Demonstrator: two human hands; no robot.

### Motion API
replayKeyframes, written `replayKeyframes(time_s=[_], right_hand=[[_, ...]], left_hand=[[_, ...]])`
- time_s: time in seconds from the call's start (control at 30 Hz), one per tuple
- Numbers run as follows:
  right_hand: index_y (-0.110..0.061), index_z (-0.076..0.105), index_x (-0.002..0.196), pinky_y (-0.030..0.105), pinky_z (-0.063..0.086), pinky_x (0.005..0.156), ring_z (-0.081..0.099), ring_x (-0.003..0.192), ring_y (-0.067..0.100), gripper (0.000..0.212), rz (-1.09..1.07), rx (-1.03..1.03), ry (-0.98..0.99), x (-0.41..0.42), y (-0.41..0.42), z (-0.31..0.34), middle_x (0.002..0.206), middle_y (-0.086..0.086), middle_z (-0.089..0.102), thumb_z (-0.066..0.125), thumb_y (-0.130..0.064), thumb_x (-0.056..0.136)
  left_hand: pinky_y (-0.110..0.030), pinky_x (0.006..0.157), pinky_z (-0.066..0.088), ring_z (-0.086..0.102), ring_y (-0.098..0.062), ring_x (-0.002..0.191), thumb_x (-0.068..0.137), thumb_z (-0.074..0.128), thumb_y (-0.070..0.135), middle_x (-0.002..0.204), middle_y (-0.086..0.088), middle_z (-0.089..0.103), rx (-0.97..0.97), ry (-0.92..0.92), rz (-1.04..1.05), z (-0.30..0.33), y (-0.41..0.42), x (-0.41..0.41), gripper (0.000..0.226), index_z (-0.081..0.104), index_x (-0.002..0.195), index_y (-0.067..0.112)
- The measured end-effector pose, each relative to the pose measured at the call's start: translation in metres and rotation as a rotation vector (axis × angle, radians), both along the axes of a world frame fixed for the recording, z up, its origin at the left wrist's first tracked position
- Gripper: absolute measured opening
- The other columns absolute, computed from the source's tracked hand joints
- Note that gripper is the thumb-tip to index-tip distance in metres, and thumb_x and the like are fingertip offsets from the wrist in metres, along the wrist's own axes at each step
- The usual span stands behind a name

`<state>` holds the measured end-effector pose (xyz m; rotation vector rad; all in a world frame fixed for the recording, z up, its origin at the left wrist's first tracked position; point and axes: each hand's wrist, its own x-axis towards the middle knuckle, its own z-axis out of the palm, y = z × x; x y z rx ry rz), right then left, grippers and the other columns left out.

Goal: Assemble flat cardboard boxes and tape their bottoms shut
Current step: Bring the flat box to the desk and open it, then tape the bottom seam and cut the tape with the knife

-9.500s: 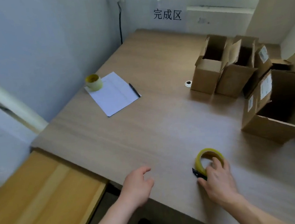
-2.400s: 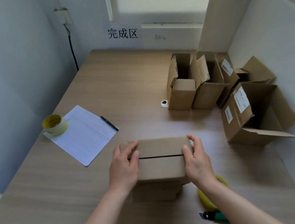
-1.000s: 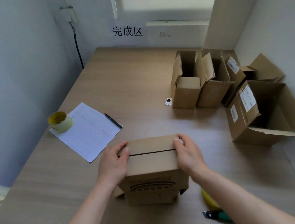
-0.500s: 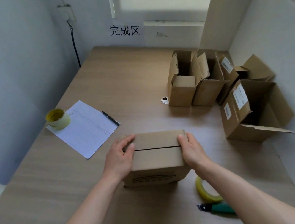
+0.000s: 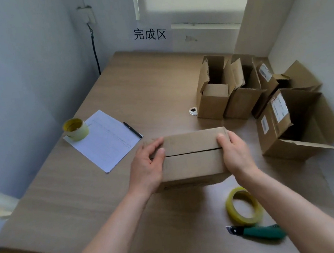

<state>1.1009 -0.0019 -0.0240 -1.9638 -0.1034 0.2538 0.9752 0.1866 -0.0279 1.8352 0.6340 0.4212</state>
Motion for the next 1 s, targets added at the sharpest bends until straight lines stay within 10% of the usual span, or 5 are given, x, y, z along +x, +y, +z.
replayKeyframes(time_s=[0.13, 0.43, 0.63, 0.83, 1.0], right_hand=[[-0.023, 0.060, 0.102, 0.039, 0.048, 0.076, 0.059, 0.092, 0.020, 0.028, 0.054, -0.105, 0.116, -0.020, -0.009, -0.031, 0.097, -0.001, 0.063, 0.042, -0.043, 0.098], [-0.023, 0.056, 0.105, 0.043, 0.051, 0.084, 0.059, 0.093, 0.020, 0.026, 0.065, -0.072, 0.177, -0.022, -0.010, -0.041, 0.100, 0.001, 0.061, 0.041, -0.043, 0.098], [-0.020, 0.055, 0.114, 0.037, 0.046, 0.081, 0.057, 0.094, 0.019, 0.031, 0.056, -0.083, 0.152, -0.021, -0.010, -0.041, 0.105, 0.003, 0.061, 0.040, -0.043, 0.098], [-0.030, 0.058, 0.112, 0.035, 0.051, 0.072, 0.061, 0.098, 0.019, 0.029, 0.062, 0.106, 0.382, -0.013, -0.031, -0.039, 0.110, 0.002, 0.063, 0.041, -0.048, 0.097], [-0.030, 0.066, 0.113, 0.028, 0.047, 0.078, 0.059, 0.101, 0.015, 0.035, 0.373, -0.832, -0.074, -0.004, -0.113, -0.071, 0.108, -0.007, 0.065, 0.067, -0.039, 0.079]], left_hand=[[-0.034, 0.111, 0.038, 0.051, -0.007, 0.126, 0.096, 0.059, 0.021, 0.129, 0.009, 0.062, -0.061, 0.090, -0.025, -0.019, -0.009, -0.011, 0.030, 0.065, 0.124, 0.029], [0.007, 0.082, 0.031, 0.049, 0.026, 0.100, 0.096, 0.059, 0.022, 0.127, 0.014, 0.061, -0.066, 0.099, -0.064, -0.025, -0.005, -0.012, 0.029, 0.065, 0.123, 0.032], [-0.046, 0.103, 0.037, 0.015, -0.031, 0.145, 0.096, 0.045, 0.046, 0.160, -0.003, 0.015, 0.735, 0.384, -0.100, -0.012, -0.019, -0.006, 0.026, 0.061, 0.116, 0.038], [-0.061, 0.109, 0.016, 0.015, -0.024, 0.145, 0.096, 0.027, 0.057, 0.155, 0.009, 0.026, 0.948, 0.446, -0.280, -0.015, -0.045, 0.004, 0.041, 0.040, 0.132, 0.042], [-0.056, 0.108, 0.019, 0.016, -0.021, 0.145, 0.096, 0.032, 0.056, 0.153, 0.011, 0.030, 0.942, 0.450, -0.282, -0.013, -0.038, 0.014, 0.038, 0.045, 0.129, 0.043]])
